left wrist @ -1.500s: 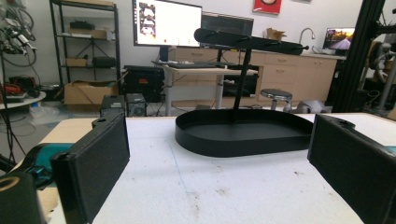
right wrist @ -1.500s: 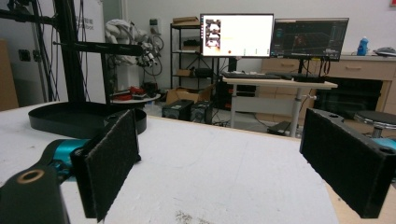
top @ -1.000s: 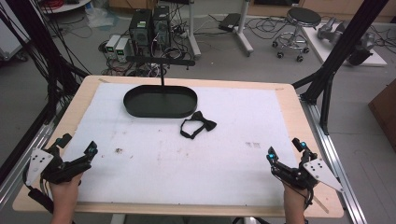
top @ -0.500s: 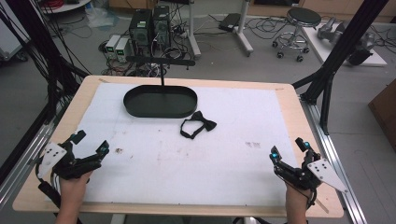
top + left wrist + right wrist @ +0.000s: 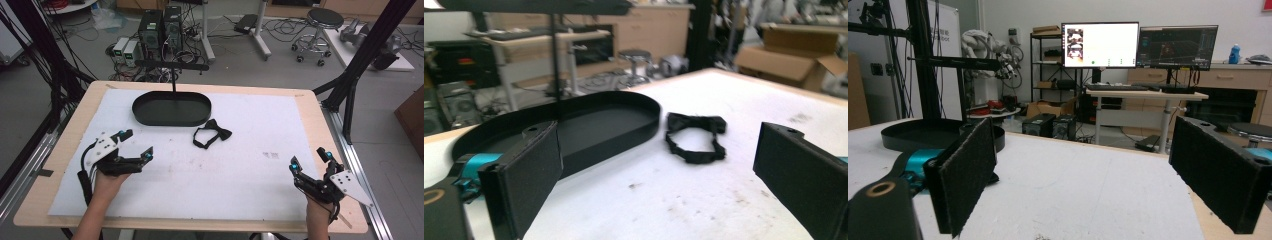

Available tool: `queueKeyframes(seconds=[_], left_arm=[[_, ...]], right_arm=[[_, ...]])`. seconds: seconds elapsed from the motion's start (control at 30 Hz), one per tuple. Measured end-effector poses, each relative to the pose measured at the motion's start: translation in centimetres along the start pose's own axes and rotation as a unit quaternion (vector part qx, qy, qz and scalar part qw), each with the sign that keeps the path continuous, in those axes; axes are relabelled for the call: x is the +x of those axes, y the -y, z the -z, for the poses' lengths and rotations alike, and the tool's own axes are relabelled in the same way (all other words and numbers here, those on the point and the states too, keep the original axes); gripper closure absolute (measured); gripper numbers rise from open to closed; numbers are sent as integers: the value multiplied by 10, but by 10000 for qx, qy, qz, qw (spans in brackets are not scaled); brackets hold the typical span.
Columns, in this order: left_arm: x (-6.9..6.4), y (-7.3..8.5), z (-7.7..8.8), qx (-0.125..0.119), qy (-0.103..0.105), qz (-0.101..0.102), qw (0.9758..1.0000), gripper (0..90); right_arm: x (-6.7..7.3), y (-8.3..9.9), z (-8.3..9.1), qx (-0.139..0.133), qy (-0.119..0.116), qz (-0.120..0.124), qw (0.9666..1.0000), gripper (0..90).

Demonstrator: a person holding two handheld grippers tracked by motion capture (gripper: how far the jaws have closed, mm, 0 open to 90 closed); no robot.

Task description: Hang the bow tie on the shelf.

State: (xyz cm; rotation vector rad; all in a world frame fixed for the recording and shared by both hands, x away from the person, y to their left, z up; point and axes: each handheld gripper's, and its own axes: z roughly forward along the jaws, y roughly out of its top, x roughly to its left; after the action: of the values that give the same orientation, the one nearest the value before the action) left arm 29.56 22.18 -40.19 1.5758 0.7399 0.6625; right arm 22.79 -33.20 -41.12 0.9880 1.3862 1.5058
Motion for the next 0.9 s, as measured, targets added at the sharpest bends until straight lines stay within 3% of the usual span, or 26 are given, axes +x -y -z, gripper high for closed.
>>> queueKeyframes(seconds=[0.03, 0.2, 0.3, 0.6, 0.73, 0.9], left_arm=[[-4, -3, -10, 41, 96, -18, 9999, 60], [-11, -10, -27, 77, 235, -26, 9997, 64], [-17, -14, -47, 224, 472, -53, 9986, 96], [-29, -19, -88, 363, 631, -46, 9973, 96], [-39, -21, -111, 374, 728, -82, 9966, 97], [-54, -19, -140, 567, 888, -110, 9944, 96]], right_arm=[[0, 0, 0, 0, -5, 5, 10000, 108], [1, 0, -1, 22, -29, 33, 10000, 108], [1, 0, -1, 8, -45, 15, 10000, 108], [1, 0, -1, -19, -103, -48, 9999, 108], [2, 0, -2, -42, -136, -59, 9999, 108], [1, 1, -2, -37, -144, -72, 9999, 108]])
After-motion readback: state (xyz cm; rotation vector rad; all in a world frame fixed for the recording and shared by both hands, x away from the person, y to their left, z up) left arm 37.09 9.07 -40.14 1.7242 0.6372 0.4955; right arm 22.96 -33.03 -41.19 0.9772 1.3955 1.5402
